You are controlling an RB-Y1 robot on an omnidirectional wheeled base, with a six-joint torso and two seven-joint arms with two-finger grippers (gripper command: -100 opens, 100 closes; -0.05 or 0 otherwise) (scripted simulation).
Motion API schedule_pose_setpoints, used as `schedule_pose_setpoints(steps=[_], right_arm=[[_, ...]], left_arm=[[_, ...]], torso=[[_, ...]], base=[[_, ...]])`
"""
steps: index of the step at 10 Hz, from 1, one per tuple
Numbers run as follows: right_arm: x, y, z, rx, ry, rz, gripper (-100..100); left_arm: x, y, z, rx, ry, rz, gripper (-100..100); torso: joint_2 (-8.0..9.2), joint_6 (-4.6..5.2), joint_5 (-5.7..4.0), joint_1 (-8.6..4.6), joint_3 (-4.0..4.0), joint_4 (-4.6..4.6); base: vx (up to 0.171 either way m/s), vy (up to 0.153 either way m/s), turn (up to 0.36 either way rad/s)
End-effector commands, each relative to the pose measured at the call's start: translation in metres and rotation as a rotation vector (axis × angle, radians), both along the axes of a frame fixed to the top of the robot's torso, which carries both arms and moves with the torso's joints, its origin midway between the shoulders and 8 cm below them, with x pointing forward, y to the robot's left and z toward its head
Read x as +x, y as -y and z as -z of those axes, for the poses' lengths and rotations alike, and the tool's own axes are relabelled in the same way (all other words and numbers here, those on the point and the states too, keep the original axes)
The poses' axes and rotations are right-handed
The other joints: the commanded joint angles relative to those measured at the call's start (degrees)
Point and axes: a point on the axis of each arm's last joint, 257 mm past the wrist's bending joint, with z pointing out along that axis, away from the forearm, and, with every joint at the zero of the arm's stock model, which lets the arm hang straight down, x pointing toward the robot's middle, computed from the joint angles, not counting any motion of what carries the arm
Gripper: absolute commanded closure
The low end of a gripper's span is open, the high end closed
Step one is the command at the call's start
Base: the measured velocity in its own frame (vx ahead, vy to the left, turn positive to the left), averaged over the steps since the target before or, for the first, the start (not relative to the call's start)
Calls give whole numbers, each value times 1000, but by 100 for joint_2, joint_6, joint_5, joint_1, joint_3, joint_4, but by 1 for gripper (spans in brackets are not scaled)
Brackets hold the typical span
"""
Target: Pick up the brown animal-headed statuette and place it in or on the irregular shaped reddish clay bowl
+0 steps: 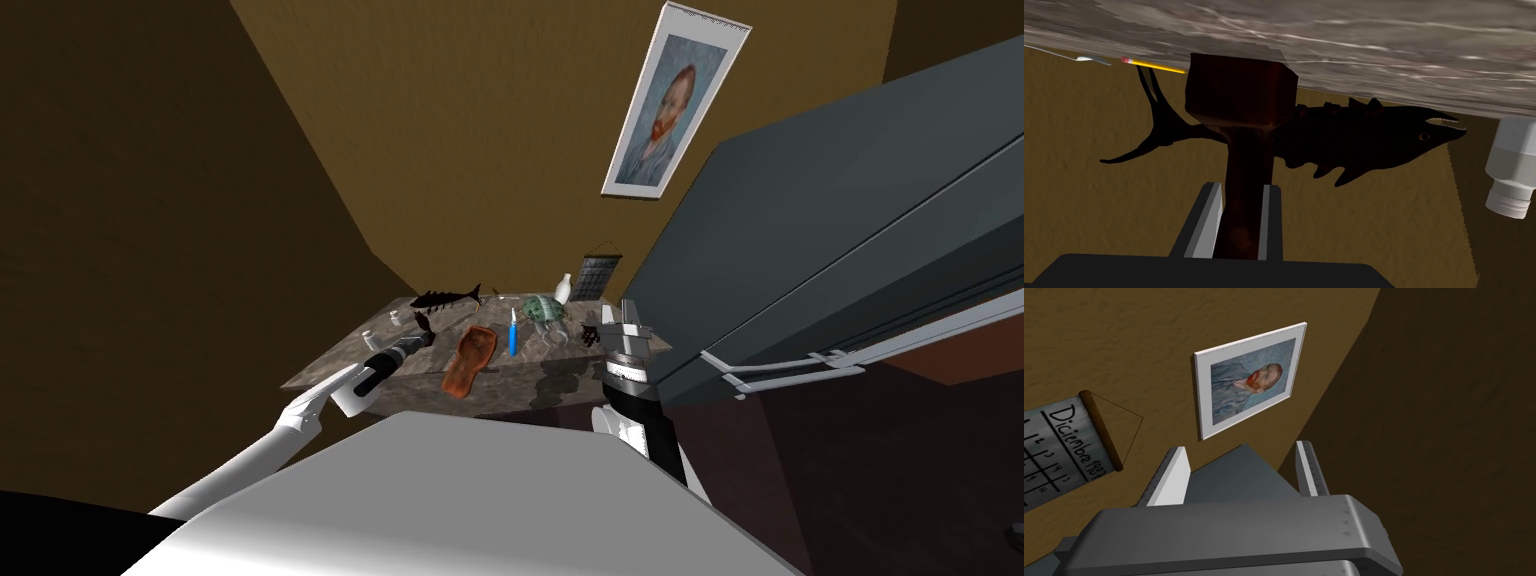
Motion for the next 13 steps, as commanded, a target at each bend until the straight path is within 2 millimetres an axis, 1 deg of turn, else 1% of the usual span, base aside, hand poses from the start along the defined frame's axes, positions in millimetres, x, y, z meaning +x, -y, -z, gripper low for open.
schedule_pose_setpoints(steps=[1, 2, 3, 4, 5, 6, 7, 8, 9, 11, 12, 13], right_arm=[[0, 0, 0, 0, 0, 0, 0], [0, 0, 0, 0, 0, 0, 0], [0, 0, 0, 0, 0, 0, 0], [0, 0, 0, 0, 0, 0, 0], [0, 0, 0, 0, 0, 0, 0], [0, 0, 0, 0, 0, 0, 0], [0, 0, 0, 0, 0, 0, 0], [0, 0, 0, 0, 0, 0, 0], [0, 0, 0, 0, 0, 0, 0], [0, 0, 0, 0, 0, 0, 0], [0, 0, 0, 0, 0, 0, 0], [0, 0, 0, 0, 0, 0, 0]], left_arm=[[-1, 1, 0, 3, -5, -8, 100], [-1, 1, 0, 0, -3, -5, 100], [-1, 0, 0, 3, -4, -5, 0], [10, 7, -16, -1, 19, 13, 100], [14, 9, -21, -3, 26, 18, 100], [22, 14, -33, -6, 42, 30, 100], [26, 16, -39, -9, 51, 36, 100], [33, 21, -52, -14, 67, 48, 100], [37, 24, -58, -17, 76, 54, 100], [48, 40, -83, -32, 108, 85, 100], [52, 51, -96, -42, 125, 106, 100], [53, 57, -102, -47, 133, 118, 100]], torso=[[0, 0, 0, 0, 0, 0], [3, 0, 0, 2, 2, 1], [-4, -1, -1, -2, -1, 1], [-12, 0, -3, -7, -6, -1], [21, -1, -5, -13, 12, 5], [51, -3, -6, -20, 30, 12], [63, -5, -7, -12, 39, 18], [75, -4, -7, -18, 45, 20], [86, -7, -9, -26, 52, 22], [91, -7, -9, -19, 56, 25], [91, -2, -11, -34, 57, 26], [81, 1, -15, -48, 52, 25]], base=[[-57, 33, -54], [-26, 15, -14], [0, 0, 0], [-124, -7, 60], [-191, -19, 39], [-197, 8, 53], [-218, -7, 49], [-239, -29, 61], [-220, 1, 40], [-229, -13, 52], [-193, -61, 31], [-131, -61, 9]])
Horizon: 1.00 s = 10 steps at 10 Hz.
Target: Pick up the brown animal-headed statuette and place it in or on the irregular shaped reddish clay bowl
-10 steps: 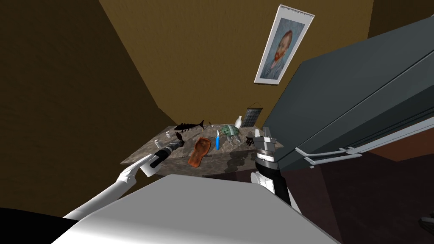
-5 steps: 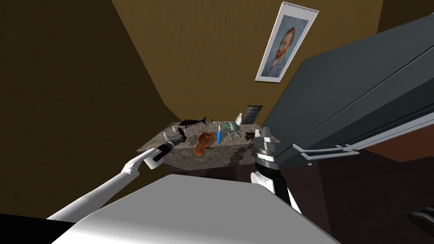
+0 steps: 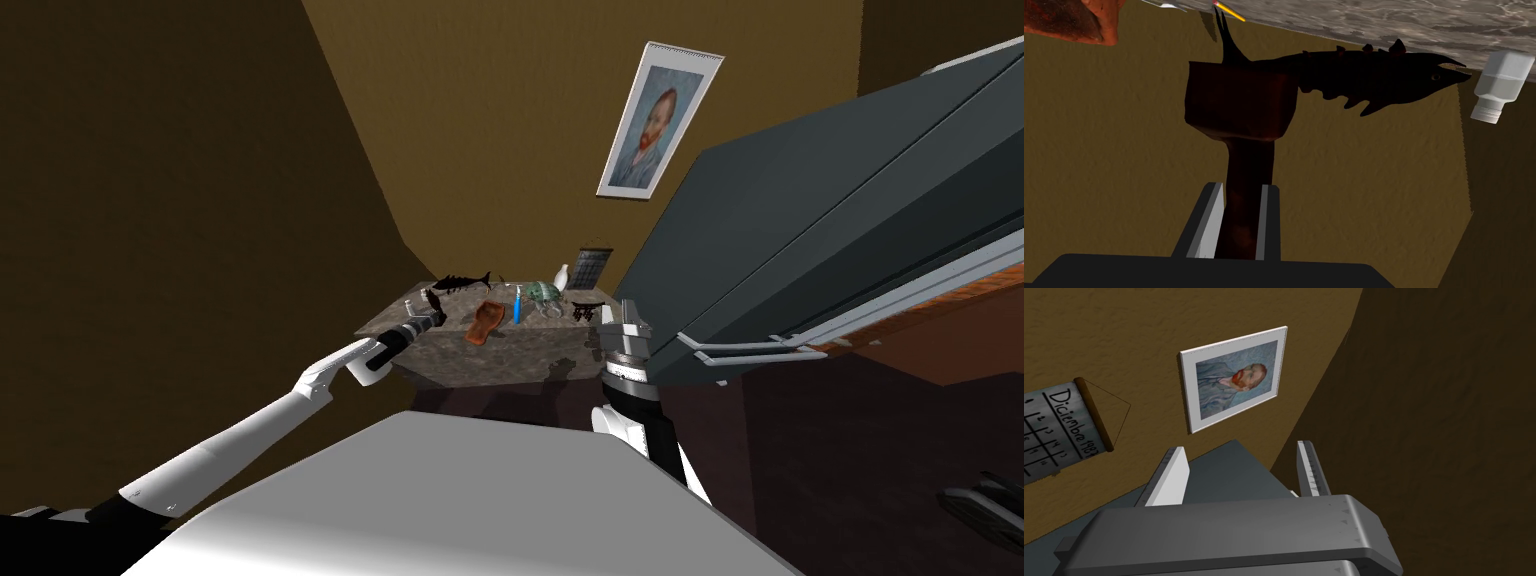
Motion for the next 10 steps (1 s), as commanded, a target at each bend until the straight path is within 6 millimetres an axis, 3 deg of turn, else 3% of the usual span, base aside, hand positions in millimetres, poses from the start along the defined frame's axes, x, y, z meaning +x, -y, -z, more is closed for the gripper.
schedule_pose_setpoints(steps=[1, 6, 10], right_arm=[[0, 0, 0, 0, 0, 0, 0], [0, 0, 0, 0, 0, 0, 0], [0, 0, 0, 0, 0, 0, 0]], left_arm=[[2, 11, -13, -10, 15, 25, 100], [-2, 45, -38, -36, 47, 93, 100], [-9, 62, -45, -47, 55, 125, 100]], torso=[[0, 0, 0, 0, 0, 0], [-72, 6, 0, 6, -42, -15], [-84, 7, 0, 10, -49, -18]], base=[[-68, -61, 3], [-4, -48, 5], [30, -35, -7]])
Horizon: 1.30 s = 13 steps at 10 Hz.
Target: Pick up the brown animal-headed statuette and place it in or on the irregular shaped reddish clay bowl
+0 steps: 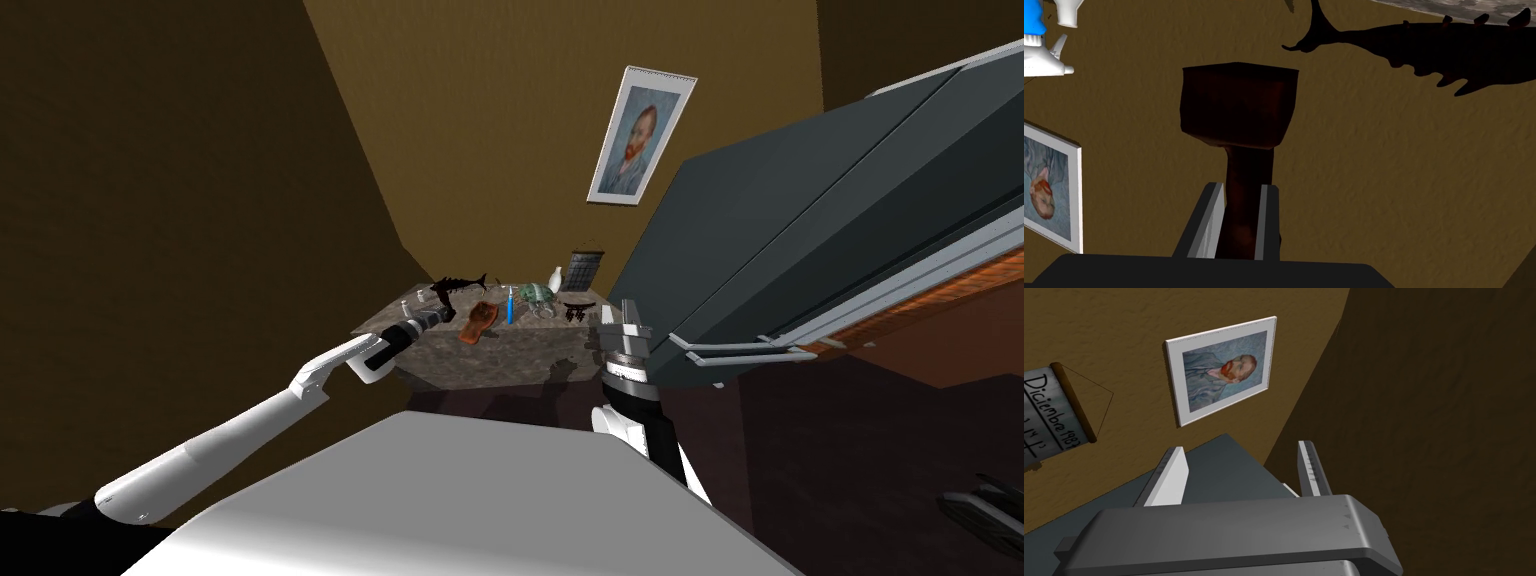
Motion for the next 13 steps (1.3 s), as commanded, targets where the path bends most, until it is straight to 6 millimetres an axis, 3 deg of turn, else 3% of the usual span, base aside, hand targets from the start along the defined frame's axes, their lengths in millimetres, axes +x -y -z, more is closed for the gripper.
schedule_pose_setpoints(steps=[1, 7, 10, 11, 13], right_arm=[[0, 0, 0, 0, 0, 0, 0], [0, 0, 0, 0, 0, 0, 0], [0, 0, 0, 0, 0, 0, 0], [0, 0, 0, 0, 0, 0, 0], [0, 0, 0, 0, 0, 0, 0]], left_arm=[[-6, 8, -3, -5, 4, 16, 100], [-34, 38, -4, -23, 5, 69, 100], [-41, 43, -3, -30, 3, 75, 100], [-41, 43, -4, -29, 5, 76, -100], [-41, 43, -4, -29, 5, 76, -100]], torso=[[0, 0, 0, 0, 0, 0], [-39, 5, -5, -16, -22, -7], [-75, 8, -4, -9, -44, -15], [-39, 2, -2, 2, -25, -10], [4, 1, 1, 16, 1, 1]], base=[[68, -44, -17], [139, -59, -32], [183, -38, -29], [18, -6, -1], [5, -1, 0]])
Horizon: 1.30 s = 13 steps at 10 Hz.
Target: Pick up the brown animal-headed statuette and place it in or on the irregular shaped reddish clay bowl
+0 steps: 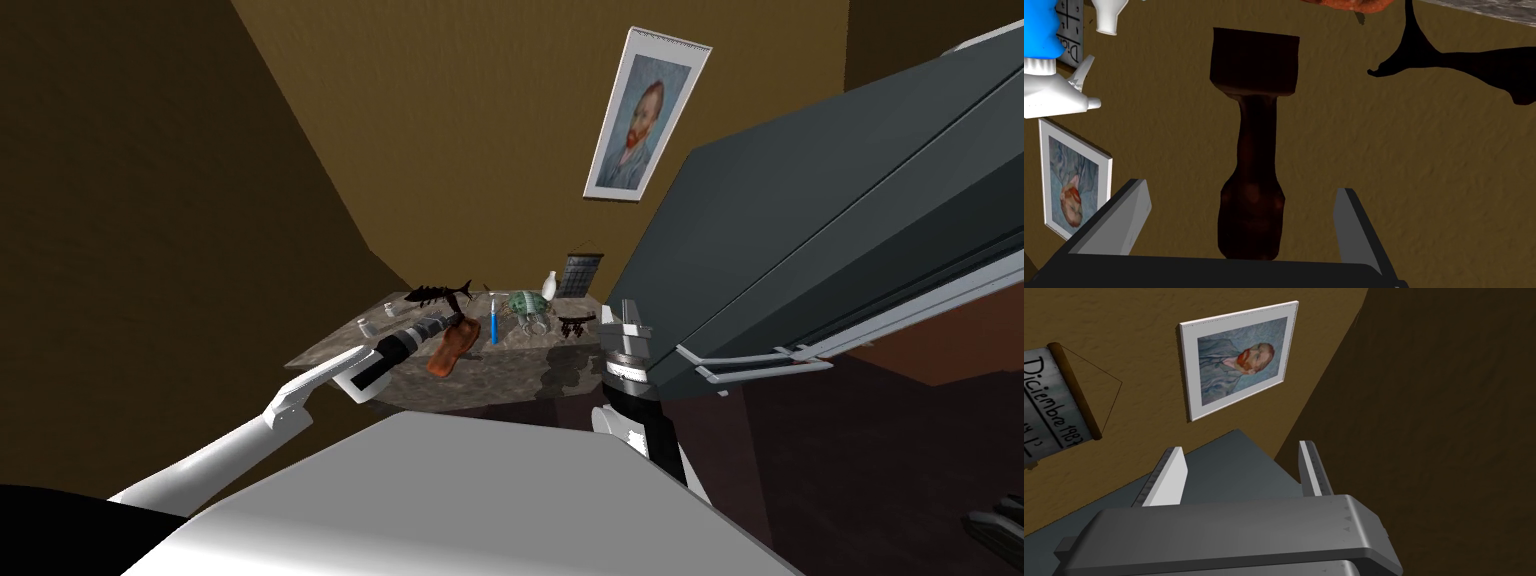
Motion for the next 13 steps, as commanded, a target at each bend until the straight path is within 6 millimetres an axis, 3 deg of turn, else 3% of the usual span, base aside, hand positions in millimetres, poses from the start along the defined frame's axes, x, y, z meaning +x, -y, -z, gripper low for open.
schedule_pose_setpoints(steps=[1, 2, 3, 4, 12, 13], right_arm=[[0, 0, 0, 0, 0, 0, 0], [0, 0, 0, 0, 0, 0, 0], [0, 0, 0, 0, 0, 0, 0], [0, 0, 0, 0, 0, 0, 0], [0, 0, 0, 0, 0, 0, 0], [0, 0, 0, 0, 0, 0, 0]], left_arm=[[0, 0, 0, 0, 0, 0, -100], [0, 0, 0, 0, 0, 0, -100], [0, 0, 0, 0, 0, 0, 0], [-3, 3, -11, -1, 1, 8, -100], [-17, 24, -50, -5, -8, 50, -100], [-16, 23, -47, -4, -6, 48, -100]], torso=[[0, 0, 0, 0, 0, 0], [3, 0, 0, 1, 2, 1], [4, 0, 0, 1, 2, 1], [5, 0, 0, 1, 3, 1], [-9, 0, 1, 3, -5, -2], [-8, 0, 0, 2, -5, -2]], base=[[0, 0, 0], [0, 0, 0], [0, 0, 0], [24, 5, 61], [39, 6, 56], [15, -1, 11]])
